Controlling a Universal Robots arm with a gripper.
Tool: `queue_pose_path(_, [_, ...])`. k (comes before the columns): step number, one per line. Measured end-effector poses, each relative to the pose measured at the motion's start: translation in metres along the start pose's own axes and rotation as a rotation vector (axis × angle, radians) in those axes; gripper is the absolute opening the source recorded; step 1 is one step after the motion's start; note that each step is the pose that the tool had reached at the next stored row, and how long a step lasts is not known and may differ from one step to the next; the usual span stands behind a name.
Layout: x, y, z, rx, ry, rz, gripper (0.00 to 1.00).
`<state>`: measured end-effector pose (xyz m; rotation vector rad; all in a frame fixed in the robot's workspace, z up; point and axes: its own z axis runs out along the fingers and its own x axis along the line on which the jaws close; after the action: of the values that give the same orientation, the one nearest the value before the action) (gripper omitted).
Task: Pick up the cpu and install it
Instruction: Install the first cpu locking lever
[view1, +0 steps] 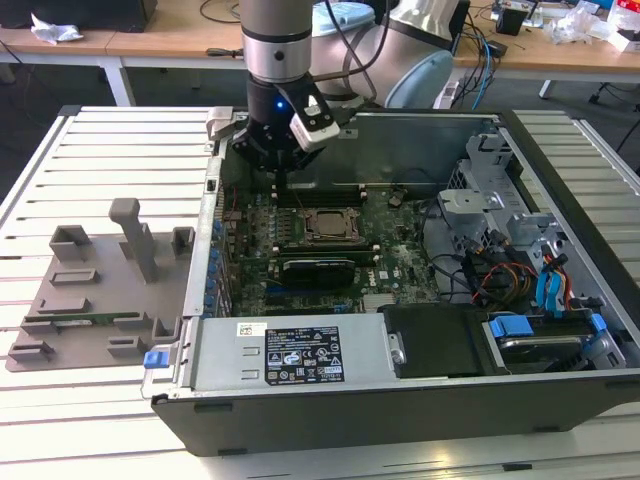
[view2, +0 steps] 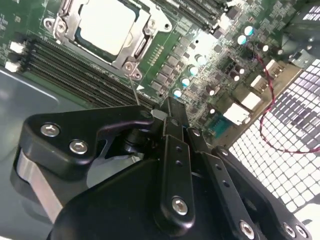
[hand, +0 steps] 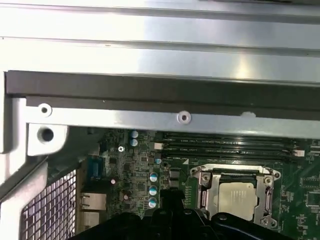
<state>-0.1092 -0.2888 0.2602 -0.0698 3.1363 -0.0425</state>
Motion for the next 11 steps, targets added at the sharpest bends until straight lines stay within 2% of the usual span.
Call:
queue_pose_path(1, [0.0002,0.0026,0.0,-0.0019,-0.0002,-0.003,0.11])
queue_pose_path(4, [0.0003,0.0058,0.0,-0.0156,-0.001,-0.008,0.11])
queue_pose_path(6, [-0.0014,0.006,0.0001,-0.0159,-0.001,-0.014,0.11])
queue_pose_path(11, [-0.0127,0.0054,0.0001,-0.0159,0.0011,-0.014,0.11])
